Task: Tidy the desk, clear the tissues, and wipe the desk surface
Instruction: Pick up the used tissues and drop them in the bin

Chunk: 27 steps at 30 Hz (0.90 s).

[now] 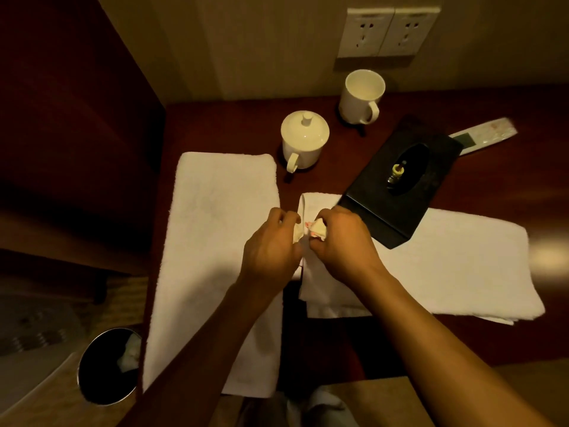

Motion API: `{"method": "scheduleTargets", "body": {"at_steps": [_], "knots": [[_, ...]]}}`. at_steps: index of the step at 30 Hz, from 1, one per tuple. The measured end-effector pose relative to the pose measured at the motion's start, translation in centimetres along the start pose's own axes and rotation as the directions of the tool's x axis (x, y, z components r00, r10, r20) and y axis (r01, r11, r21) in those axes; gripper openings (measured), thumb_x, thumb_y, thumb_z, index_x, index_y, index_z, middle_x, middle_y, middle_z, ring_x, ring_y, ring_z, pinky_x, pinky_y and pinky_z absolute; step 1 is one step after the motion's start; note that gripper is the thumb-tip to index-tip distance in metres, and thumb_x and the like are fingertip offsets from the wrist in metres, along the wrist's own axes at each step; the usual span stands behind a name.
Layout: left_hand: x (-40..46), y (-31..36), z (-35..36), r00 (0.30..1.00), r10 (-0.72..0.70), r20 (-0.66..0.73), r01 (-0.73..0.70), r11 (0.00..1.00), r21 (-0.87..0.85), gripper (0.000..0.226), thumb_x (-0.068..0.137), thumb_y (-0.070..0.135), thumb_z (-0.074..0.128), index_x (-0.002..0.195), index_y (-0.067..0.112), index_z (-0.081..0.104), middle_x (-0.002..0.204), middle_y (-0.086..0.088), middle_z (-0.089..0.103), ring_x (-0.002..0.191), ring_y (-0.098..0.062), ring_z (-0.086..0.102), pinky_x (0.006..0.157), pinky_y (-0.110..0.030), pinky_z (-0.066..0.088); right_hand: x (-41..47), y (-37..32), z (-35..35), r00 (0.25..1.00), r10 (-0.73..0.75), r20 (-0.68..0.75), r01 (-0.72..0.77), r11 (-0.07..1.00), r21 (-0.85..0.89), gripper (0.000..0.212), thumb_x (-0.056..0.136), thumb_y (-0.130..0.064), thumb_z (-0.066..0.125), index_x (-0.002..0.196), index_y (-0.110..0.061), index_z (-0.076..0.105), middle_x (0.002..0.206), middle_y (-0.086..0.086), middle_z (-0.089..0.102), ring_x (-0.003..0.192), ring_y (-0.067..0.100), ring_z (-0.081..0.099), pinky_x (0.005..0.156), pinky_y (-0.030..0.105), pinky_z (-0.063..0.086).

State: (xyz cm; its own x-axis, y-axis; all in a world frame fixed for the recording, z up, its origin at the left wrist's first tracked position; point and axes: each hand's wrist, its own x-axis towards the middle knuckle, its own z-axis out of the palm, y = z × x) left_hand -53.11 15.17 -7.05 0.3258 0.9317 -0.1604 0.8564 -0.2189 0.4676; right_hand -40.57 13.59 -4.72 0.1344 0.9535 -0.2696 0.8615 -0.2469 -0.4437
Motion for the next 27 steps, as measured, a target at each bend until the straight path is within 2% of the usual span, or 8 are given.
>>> {"method": "scheduleTargets", "body": {"at_steps": [4,7,10,13,18,21,23,27], "knots": [[-2.8,-1.0,-1.9,0.995,-0.018,-0.094,0.017,1.0,-0.015,0.035,0.092,0.029,0.053,0.125,0.019,0.047,0.129,-0.003,0.046,0.095,-0.021,0.061,0.073,-0.023,0.043,-1.5,-2.4,-0.1,0.994,-0.107,0.009,0.106,0.993,0.06,0.008,0.083,-0.021,0.066,0.086,-0.019,0.059,0.084,0.002,0.059,0.076,0.021,0.057,0.059,0.028,0.044],[-5.7,-2.7,-3.7,0.987,-0.076,-0.144,0.071,0.997,-0.04,0.035,0.093,0.027,0.052,0.127,0.019,0.046,0.129,-0.002,0.045,0.094,-0.021,0.061,0.072,-0.023,0.041,-2.7,-5.5,0.9,0.979,-0.202,0.033,0.2,0.978,0.051,0.009,0.084,-0.022,0.065,0.088,-0.016,0.06,0.088,0.005,0.063,0.075,0.021,0.058,0.064,0.033,0.05],[-8.7,-5.7,-5.2,0.968,-0.147,-0.203,0.134,0.988,-0.078,0.035,0.092,0.024,0.052,0.127,0.02,0.046,0.128,-0.001,0.045,0.094,-0.019,0.06,0.07,-0.023,0.038,-3.9,-9.3,2.4,0.946,-0.309,0.093,0.309,0.951,0.017,0.009,0.083,-0.021,0.063,0.085,-0.016,0.056,0.089,0.006,0.062,0.075,0.021,0.056,0.063,0.032,0.045],[-12.4,-9.3,-6.6,0.944,-0.209,-0.257,0.191,0.977,-0.096,0.032,0.089,0.018,0.054,0.121,0.017,0.05,0.123,-0.001,0.046,0.089,-0.019,0.059,0.067,-0.024,0.036,-5.6,-13.8,4.8,0.888,-0.424,0.178,0.432,0.902,-0.007,0.014,0.084,-0.021,0.062,0.083,-0.019,0.049,0.091,0.006,0.062,0.079,0.025,0.058,0.063,0.033,0.044],[-20.4,-17.1,-8.0,0.894,-0.288,-0.343,0.258,0.957,-0.131,0.026,0.084,0.016,0.056,0.108,0.01,0.06,0.106,-0.009,0.058,0.068,-0.022,0.06,0.052,-0.03,0.048,-9.2,-21.7,10.8,0.783,-0.565,0.259,0.572,0.819,0.058,0.016,0.087,-0.021,0.061,0.102,-0.016,0.062,0.102,0.006,0.066,0.088,0.025,0.061,0.069,0.025,0.038],[-25.1,-21.6,-9.7,0.833,-0.429,-0.349,0.369,0.901,-0.227,0.027,0.082,0.014,0.06,0.109,0.009,0.057,0.11,-0.009,0.055,0.06,-0.018,0.052,0.048,-0.021,0.036,-11.4,-26.5,15.9,0.734,-0.589,0.337,0.592,0.799,0.105,0.018,0.089,-0.021,0.059,0.105,-0.015,0.065,0.102,0.005,0.068,0.088,0.023,0.063,0.071,0.025,0.044],[-27.9,-24.4,-10.5,0.796,-0.492,-0.352,0.422,0.869,-0.259,0.026,0.081,0.014,0.061,0.106,0.009,0.058,0.107,-0.008,0.054,0.06,-0.016,0.05,0.051,-0.016,0.032,-12.6,-29.2,19.1,0.691,-0.596,0.409,0.609,0.785,0.116,0.016,0.087,-0.022,0.059,0.1,-0.017,0.067,0.098,0.005,0.069,0.086,0.022,0.064,0.072,0.029,0.05],[-32.6,-31.1,-10.5,0.76,-0.575,-0.303,0.515,0.817,-0.258,0.033,0.077,0.011,0.069,0.109,0.008,0.06,0.111,-0.014,0.057,0.072,-0.028,0.062,0.057,-0.027,0.041,-14.9,-34.8,25.1,0.611,-0.596,0.521,0.638,0.76,0.123,0.017,0.083,-0.013,0.061,0.099,-0.011,0.067,0.101,0.009,0.069,0.091,0.026,0.063,0.077,0.037,0.052]]}}
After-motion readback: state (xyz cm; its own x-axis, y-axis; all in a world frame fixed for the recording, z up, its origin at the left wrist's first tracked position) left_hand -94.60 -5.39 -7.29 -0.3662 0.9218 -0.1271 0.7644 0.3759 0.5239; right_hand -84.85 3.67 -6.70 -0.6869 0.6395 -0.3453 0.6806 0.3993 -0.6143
